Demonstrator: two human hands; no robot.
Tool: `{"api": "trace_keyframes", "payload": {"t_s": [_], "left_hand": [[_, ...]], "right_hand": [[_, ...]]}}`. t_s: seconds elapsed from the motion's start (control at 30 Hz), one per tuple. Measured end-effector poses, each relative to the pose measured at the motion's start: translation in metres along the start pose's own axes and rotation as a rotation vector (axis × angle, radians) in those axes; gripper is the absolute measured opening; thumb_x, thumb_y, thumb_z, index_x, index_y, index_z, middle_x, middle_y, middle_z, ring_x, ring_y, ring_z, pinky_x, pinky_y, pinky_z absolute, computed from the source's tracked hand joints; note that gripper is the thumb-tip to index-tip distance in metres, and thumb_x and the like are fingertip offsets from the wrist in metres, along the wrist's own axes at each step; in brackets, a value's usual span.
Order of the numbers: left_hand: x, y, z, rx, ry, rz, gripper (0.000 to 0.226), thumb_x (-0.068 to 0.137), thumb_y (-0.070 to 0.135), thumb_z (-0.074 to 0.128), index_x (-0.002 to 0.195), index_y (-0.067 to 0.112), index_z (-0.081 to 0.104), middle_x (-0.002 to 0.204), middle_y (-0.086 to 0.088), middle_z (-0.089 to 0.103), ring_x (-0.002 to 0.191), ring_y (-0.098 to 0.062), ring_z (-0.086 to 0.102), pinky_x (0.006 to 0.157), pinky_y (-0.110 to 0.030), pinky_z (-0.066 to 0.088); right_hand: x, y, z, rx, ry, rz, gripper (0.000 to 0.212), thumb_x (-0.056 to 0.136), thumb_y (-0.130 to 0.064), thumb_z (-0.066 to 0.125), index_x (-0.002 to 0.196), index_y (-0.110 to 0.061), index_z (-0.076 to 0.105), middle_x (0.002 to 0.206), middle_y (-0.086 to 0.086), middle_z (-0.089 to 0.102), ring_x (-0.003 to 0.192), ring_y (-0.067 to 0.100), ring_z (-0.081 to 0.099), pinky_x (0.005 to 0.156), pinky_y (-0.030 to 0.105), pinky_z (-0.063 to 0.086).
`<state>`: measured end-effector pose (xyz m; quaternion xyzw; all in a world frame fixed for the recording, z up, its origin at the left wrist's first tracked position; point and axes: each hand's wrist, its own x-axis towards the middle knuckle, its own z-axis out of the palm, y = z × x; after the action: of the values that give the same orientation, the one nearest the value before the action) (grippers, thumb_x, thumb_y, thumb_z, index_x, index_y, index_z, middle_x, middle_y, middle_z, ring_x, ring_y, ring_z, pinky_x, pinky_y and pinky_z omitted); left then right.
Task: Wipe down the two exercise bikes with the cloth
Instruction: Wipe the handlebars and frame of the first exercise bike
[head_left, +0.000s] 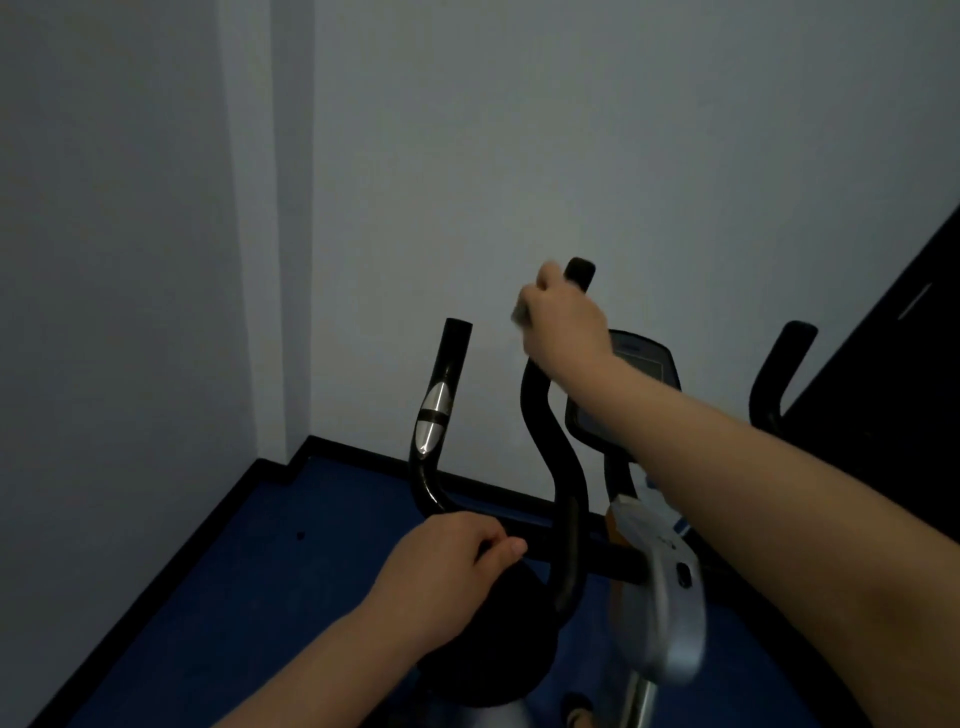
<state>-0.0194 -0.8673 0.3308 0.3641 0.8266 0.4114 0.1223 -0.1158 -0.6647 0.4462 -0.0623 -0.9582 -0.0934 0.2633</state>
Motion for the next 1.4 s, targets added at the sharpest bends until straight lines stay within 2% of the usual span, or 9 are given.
{"api": "trace_keyframes", "payload": {"t_s": [0.13,0.3,0.47,0.63,0.8,0.93,1.13,1.33,1.4], "left_hand": [[0.001,0.0,0.001,-0.008,-0.001,-0.003,0.035,0.095,0.051,0.048,0.068,0.031,0.058,0.062,0.011,0.053,0.055,0.003,0.048,0.05,-0.015,0.032],[0.0,0.001,-0.001,-0.03,-0.015,-0.009,0.033,0.095,0.05,0.049,0.065,0.037,0.055,0.059,0.012,0.052,0.053,0.004,0.048,0.048,-0.014,0.031],[0.001,0.001,0.0,-0.045,-0.013,-0.011,0.035,0.095,0.049,0.05,0.063,0.035,0.054,0.056,0.012,0.049,0.05,0.004,0.046,0.047,-0.015,0.03],[0.001,0.0,-0.001,-0.039,-0.016,-0.011,0.033,0.095,0.051,0.049,0.066,0.035,0.057,0.057,0.012,0.05,0.051,0.004,0.047,0.048,-0.015,0.031],[0.002,0.0,0.0,-0.034,-0.014,-0.008,0.036,0.095,0.05,0.05,0.062,0.034,0.053,0.057,0.011,0.049,0.05,0.002,0.046,0.047,-0.015,0.029],[0.001,0.001,-0.001,-0.038,-0.02,-0.008,0.035,0.095,0.05,0.049,0.064,0.035,0.055,0.057,0.012,0.049,0.05,0.003,0.046,0.046,-0.014,0.03],[0.003,-0.001,0.002,-0.019,0.002,0.008,0.04,0.095,0.051,0.048,0.073,0.021,0.062,0.058,0.009,0.049,0.049,-0.001,0.043,0.048,-0.018,0.028],[0.003,-0.001,0.0,-0.017,-0.007,0.007,0.036,0.095,0.051,0.049,0.067,0.03,0.058,0.058,0.01,0.05,0.052,0.001,0.046,0.049,-0.017,0.029],[0.002,-0.001,0.0,-0.01,-0.005,0.006,0.036,0.095,0.051,0.049,0.066,0.03,0.057,0.057,0.011,0.049,0.051,0.001,0.046,0.048,-0.017,0.028]], "right_hand": [[0.008,0.013,-0.014,0.064,0.207,0.045,0.01,0.092,-0.006,0.055,0.097,-0.002,0.064,0.113,0.015,0.049,0.09,0.031,0.051,0.057,0.032,0.032],[-0.017,0.004,0.011,0.269,0.011,0.038,0.013,0.091,-0.014,0.062,0.1,-0.006,0.065,0.116,0.007,0.047,0.089,0.025,0.058,0.074,0.036,0.052],[-0.003,0.026,-0.01,0.452,0.421,0.106,0.015,0.085,-0.012,0.065,0.1,-0.014,0.068,0.111,-0.001,0.046,0.077,0.002,0.049,0.067,0.021,0.044],[-0.03,0.025,0.015,0.373,0.115,0.044,0.022,0.085,-0.017,0.07,0.107,-0.01,0.068,0.115,0.005,0.046,0.088,0.019,0.056,0.074,0.033,0.051],[-0.006,0.028,-0.004,0.417,0.42,0.096,0.017,0.085,-0.012,0.065,0.101,-0.014,0.068,0.11,0.0,0.045,0.079,0.004,0.047,0.064,0.026,0.046],[-0.014,0.023,0.007,0.302,0.248,0.044,0.013,0.086,-0.009,0.064,0.098,-0.005,0.064,0.112,0.008,0.047,0.085,0.024,0.057,0.063,0.036,0.051],[-0.012,0.021,0.003,0.354,0.121,0.009,0.041,0.088,-0.052,0.061,0.106,-0.016,0.068,0.112,-0.001,0.038,0.087,0.013,0.05,0.074,0.028,0.045],[-0.025,0.016,0.011,0.331,0.192,0.019,0.019,0.09,-0.014,0.065,0.104,-0.002,0.069,0.119,0.01,0.047,0.098,0.02,0.057,0.081,0.034,0.053],[-0.029,0.013,0.015,0.363,0.161,0.016,0.016,0.091,-0.012,0.063,0.103,-0.004,0.07,0.114,0.006,0.048,0.088,0.011,0.058,0.079,0.02,0.05]]}}
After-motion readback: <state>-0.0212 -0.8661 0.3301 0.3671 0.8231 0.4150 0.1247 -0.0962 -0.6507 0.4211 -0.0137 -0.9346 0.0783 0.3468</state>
